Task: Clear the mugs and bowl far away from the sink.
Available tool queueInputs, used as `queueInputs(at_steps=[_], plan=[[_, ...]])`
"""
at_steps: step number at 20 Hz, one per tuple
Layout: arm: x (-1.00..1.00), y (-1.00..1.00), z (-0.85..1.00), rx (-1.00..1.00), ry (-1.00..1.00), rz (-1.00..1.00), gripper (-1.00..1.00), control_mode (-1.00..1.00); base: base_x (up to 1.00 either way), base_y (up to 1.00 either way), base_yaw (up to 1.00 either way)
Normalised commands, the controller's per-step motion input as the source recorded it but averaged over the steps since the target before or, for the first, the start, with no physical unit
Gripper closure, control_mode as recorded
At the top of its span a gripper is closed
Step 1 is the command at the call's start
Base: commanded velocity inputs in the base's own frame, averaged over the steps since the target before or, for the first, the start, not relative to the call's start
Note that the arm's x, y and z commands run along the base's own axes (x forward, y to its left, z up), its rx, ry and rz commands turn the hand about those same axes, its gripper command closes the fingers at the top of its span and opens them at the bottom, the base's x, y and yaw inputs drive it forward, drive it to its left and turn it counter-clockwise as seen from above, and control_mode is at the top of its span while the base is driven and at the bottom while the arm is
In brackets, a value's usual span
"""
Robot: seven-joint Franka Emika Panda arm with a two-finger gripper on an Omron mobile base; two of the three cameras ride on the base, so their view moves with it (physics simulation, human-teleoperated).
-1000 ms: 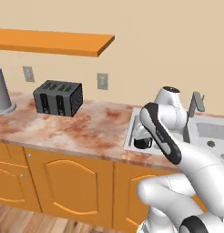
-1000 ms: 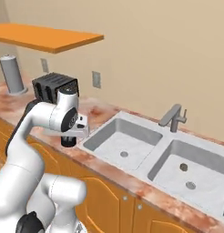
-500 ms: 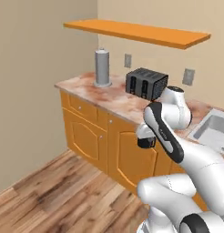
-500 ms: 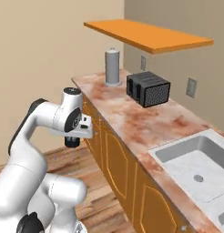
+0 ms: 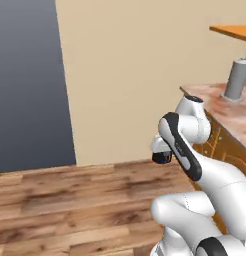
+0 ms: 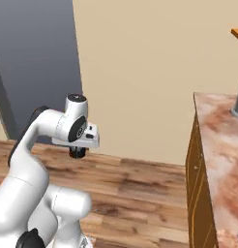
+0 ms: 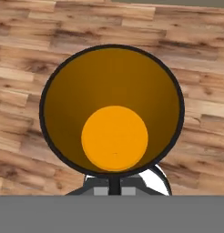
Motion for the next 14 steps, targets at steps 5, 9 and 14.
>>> queueInputs(at_steps=[5, 9, 14], plan=[[0.0, 0.0, 0.0, 0.0, 0.0, 0.0, 1.0, 1.0, -0.02, 0.15, 1.0], [0.0, 0.0, 0.0, 0.0, 0.0, 0.0, 1.0, 1.0, 0.0, 0.12, 1.0], [0.0, 0.0, 0.0, 0.0, 0.0, 0.0, 1.0, 1.0, 0.0, 0.0, 1.0]])
